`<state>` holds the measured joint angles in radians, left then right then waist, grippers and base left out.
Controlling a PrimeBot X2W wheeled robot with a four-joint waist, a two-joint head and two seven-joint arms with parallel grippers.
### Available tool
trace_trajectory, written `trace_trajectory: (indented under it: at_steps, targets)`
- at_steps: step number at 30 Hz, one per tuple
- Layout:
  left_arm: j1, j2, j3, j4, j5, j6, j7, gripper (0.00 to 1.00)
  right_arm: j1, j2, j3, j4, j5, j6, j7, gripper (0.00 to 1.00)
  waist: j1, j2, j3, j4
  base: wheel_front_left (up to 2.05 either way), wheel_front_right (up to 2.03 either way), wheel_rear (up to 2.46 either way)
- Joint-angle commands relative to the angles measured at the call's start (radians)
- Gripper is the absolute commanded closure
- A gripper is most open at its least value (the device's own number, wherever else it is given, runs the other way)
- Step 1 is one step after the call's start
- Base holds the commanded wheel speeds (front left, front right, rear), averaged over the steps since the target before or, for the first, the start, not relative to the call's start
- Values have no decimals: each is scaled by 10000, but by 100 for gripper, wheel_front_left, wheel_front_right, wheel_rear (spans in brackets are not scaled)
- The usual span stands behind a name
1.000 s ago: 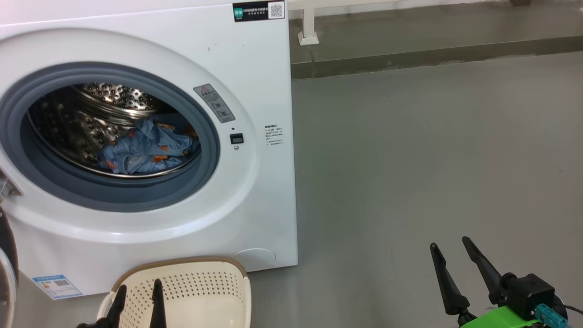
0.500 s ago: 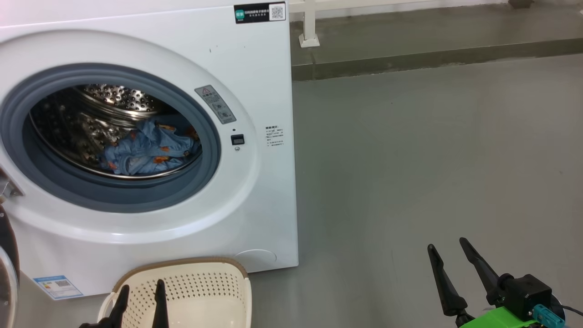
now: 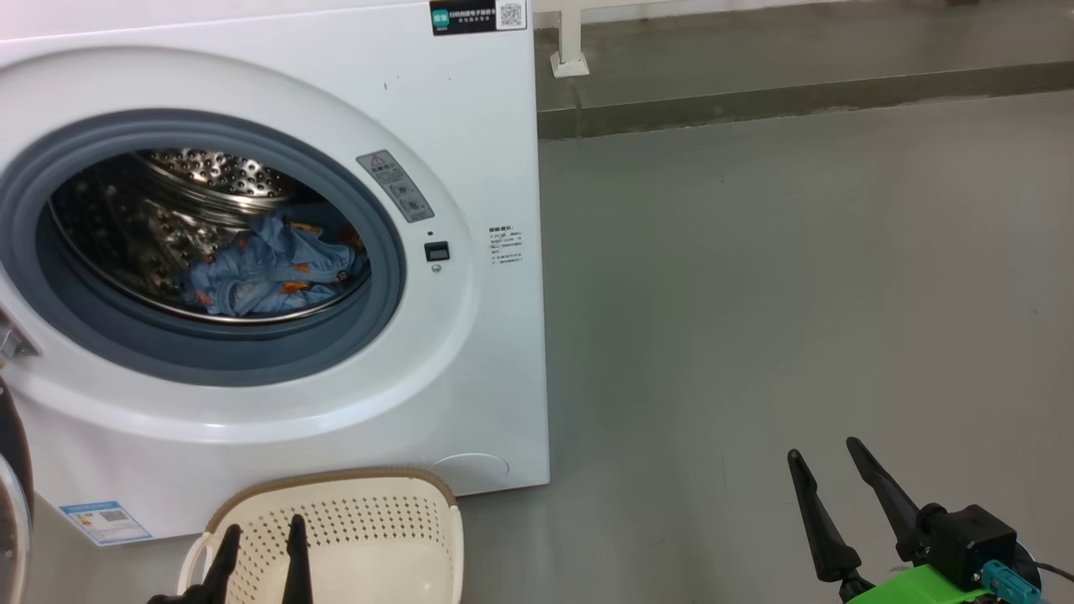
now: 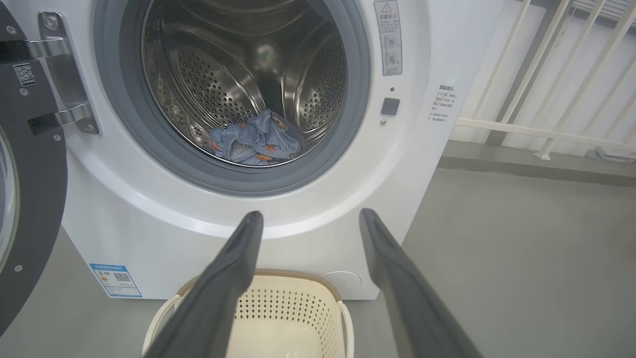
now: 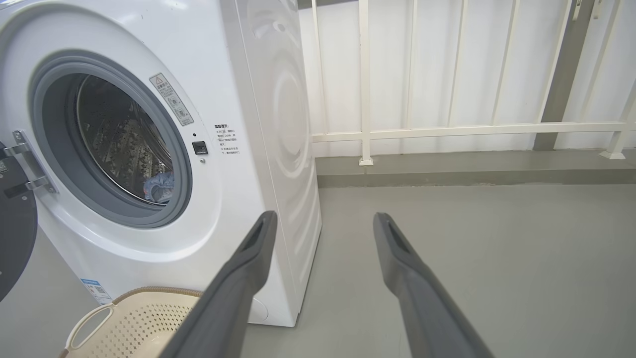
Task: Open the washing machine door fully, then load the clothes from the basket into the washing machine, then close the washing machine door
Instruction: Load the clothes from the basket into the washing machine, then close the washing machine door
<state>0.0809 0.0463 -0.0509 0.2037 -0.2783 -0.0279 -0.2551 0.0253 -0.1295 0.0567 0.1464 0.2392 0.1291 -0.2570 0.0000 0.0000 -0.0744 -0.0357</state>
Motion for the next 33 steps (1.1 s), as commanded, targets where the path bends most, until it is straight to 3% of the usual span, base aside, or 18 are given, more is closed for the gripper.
trace_trajectory:
  at_steps: [1, 33]
  targets:
    - [-337, 40, 327, -251, -63, 18, -66, 0, -287, -95, 244, -233, -118, 16, -48, 0, 0, 0, -9, 6, 0, 0, 0]
    - [-272, 39, 406, -280, -360, 1, -67, 0, -278, -37, 217, -231, -142, 16, -48, 0, 0, 0, 60, 49, -8, 8, 0]
